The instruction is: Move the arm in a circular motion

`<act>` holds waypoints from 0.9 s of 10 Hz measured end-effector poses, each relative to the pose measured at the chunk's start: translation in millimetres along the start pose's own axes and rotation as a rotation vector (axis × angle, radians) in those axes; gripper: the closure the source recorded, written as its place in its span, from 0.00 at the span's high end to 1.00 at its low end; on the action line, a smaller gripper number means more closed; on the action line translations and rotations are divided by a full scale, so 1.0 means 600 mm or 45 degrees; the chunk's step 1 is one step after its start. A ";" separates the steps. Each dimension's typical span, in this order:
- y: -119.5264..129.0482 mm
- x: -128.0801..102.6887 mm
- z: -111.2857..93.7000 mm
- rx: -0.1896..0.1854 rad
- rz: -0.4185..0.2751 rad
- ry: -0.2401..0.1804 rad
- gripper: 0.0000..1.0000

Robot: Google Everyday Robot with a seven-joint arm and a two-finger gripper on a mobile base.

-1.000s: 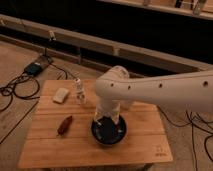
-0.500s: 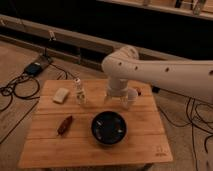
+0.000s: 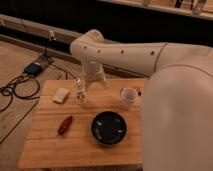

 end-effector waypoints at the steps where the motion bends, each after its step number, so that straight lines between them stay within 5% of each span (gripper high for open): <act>1: 0.055 -0.003 -0.003 0.019 -0.102 0.003 0.65; 4: 0.172 0.045 0.007 0.088 -0.366 -0.001 0.65; 7: 0.220 0.150 0.026 0.171 -0.542 -0.011 0.65; 9: 0.218 0.226 0.033 0.156 -0.556 0.012 0.65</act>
